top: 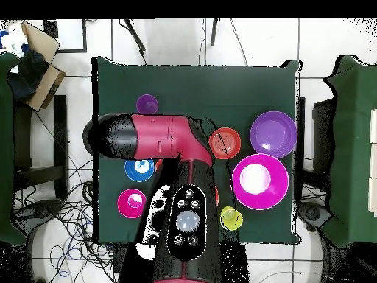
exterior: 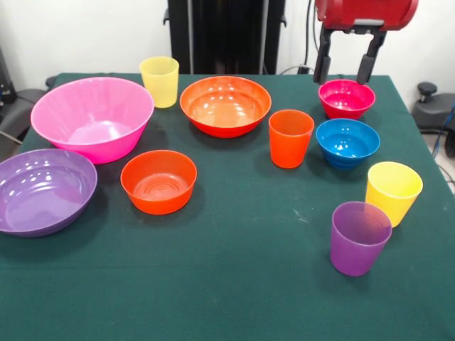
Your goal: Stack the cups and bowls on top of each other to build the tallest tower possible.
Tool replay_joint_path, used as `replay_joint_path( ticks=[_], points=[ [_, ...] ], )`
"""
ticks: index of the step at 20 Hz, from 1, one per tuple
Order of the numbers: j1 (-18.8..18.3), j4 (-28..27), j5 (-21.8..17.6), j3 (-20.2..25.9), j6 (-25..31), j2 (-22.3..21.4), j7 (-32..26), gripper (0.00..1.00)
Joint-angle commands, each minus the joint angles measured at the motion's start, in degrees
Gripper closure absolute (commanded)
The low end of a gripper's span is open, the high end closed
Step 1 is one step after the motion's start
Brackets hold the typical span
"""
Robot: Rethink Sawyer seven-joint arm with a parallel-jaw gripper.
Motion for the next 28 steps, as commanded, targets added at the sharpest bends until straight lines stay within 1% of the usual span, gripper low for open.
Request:
replay_joint_path(
  ticks=[1,5,14,22,25,28],
  points=[
    [0.31,0.84,-1.38,1.52,0.53,0.09,7.35,0.0],
    [0.52,0.88,-1.06,1.53,0.29,0.46,7.53,0.0],
    [2.33,2.74,-0.42,0.47,-1.08,0.11,9.52,0.0],
    [3.28,7.0,0.47,0.55,-3.54,-1.29,10.42,0.0],
    [4.03,7.26,0.35,-0.07,-3.95,-1.31,11.16,0.0],
    [4.03,7.63,0.6,-0.04,-4.47,-1.17,11.25,0.0]
  ],
)
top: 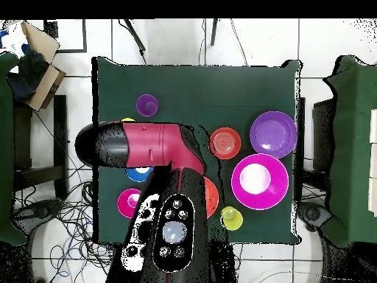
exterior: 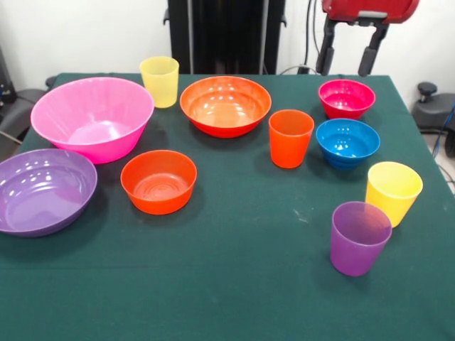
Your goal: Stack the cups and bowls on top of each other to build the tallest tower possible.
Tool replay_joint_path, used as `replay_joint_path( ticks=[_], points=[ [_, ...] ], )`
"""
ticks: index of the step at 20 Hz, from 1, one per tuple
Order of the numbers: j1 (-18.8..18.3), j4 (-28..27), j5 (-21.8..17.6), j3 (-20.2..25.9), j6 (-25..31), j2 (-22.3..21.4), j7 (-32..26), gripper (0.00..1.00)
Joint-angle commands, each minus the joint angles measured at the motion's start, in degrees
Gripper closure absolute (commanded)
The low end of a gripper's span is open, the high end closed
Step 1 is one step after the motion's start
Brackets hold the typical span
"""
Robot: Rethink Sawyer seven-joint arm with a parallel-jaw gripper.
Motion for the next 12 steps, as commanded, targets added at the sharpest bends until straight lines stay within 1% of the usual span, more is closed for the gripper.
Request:
replay_joint_path(
  ticks=[1,6,10,12],
  points=[
    [1.02,6.19,0.59,2.39,-4.1,-0.33,10.89,0.0],
    [0.9,6.84,0.75,2.86,-5.38,0.39,11.47,0.0],
    [0.5,9.61,0.98,4.27,-7.54,-0.09,11.21,0.0],
    [-0.01,10.46,0.95,5.18,-7.96,-0.29,10.17,0.0]
  ],
)
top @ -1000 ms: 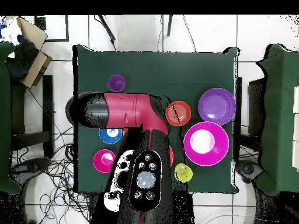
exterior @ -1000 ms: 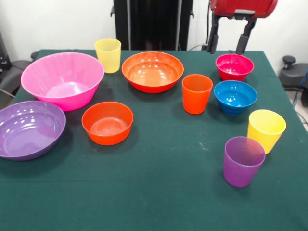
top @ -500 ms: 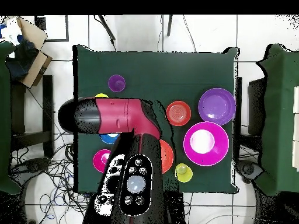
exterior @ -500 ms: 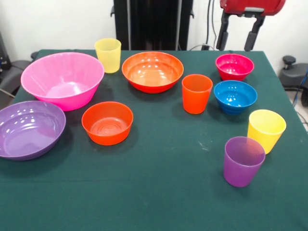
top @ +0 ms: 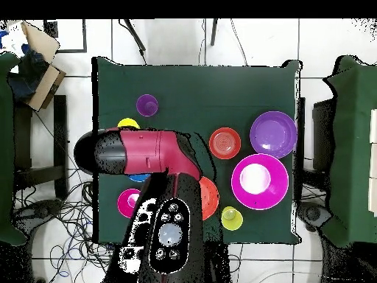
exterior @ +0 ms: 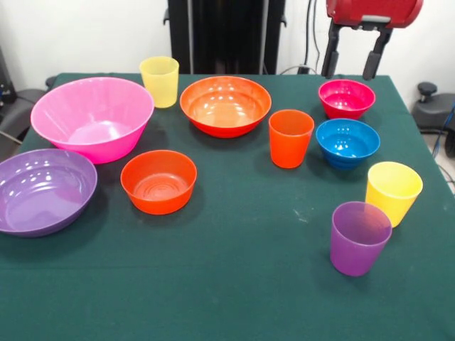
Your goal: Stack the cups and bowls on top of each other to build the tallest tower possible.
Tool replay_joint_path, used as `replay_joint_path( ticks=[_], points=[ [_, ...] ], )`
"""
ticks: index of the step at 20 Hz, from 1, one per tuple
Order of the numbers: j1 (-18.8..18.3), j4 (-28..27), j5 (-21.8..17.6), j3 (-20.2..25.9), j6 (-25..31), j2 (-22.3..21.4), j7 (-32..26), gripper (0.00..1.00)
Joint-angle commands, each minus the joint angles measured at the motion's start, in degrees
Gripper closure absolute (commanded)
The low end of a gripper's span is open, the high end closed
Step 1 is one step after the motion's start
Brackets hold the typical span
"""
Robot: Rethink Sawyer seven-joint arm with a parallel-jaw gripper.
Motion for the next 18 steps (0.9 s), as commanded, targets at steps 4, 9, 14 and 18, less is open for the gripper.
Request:
replay_joint_path(
  ticks=[4,9,14,18],
  points=[
    [-1.75,9.27,0.99,6.96,-4.51,0.15,5.82,0.0],
    [-1.04,10.53,0.32,6.14,-6.2,0.35,6.86,0.0],
    [0.0,11.46,0.44,5.66,-7.06,0.6,7.98,0.0],
    [0.46,11.59,0.65,5.52,-8.11,1.43,8.79,0.0]
  ],
)
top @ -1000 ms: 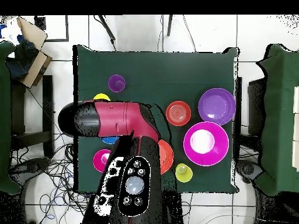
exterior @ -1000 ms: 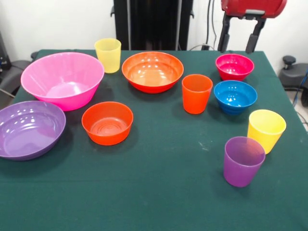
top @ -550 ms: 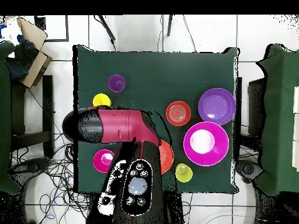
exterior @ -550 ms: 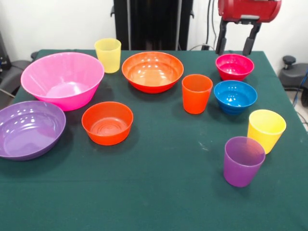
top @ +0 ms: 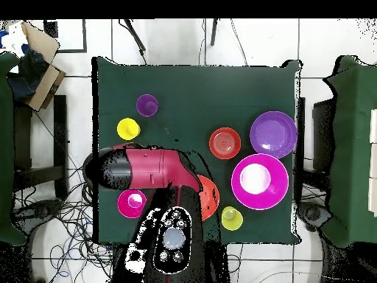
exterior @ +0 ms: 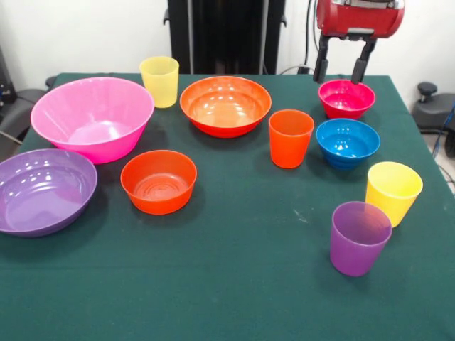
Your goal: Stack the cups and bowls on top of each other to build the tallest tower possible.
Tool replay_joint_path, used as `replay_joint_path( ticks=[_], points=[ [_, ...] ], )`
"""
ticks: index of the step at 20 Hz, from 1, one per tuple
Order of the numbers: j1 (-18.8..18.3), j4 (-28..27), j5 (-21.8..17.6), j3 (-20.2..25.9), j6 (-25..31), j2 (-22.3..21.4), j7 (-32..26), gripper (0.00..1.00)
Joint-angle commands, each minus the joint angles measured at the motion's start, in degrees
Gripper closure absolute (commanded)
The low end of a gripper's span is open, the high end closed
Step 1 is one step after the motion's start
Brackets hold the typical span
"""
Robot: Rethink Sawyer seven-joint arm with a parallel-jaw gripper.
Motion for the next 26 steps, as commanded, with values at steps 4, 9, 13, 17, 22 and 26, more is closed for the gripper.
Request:
replay_joint_path(
  ticks=[4,9,13,17,22,26],
  points=[
    [1.15,4.39,0.19,4.59,-4.88,2.6,9.42,0.0],
    [0.72,5.55,0.28,5.68,-7.68,4.47,9.33,0.0],
    [0.08,6.55,0.31,6.75,-11.04,6.44,9.41,0.0],
    [-0.26,7.07,0.62,7.44,-13.22,7.85,9.61,0.0],
    [-0.14,7.2,0.9,7.41,-14.1,8.44,9.7,0.0],
    [-0.22,7.96,0.54,7.33,-15.18,8.75,9.49,0.0]
  ],
)
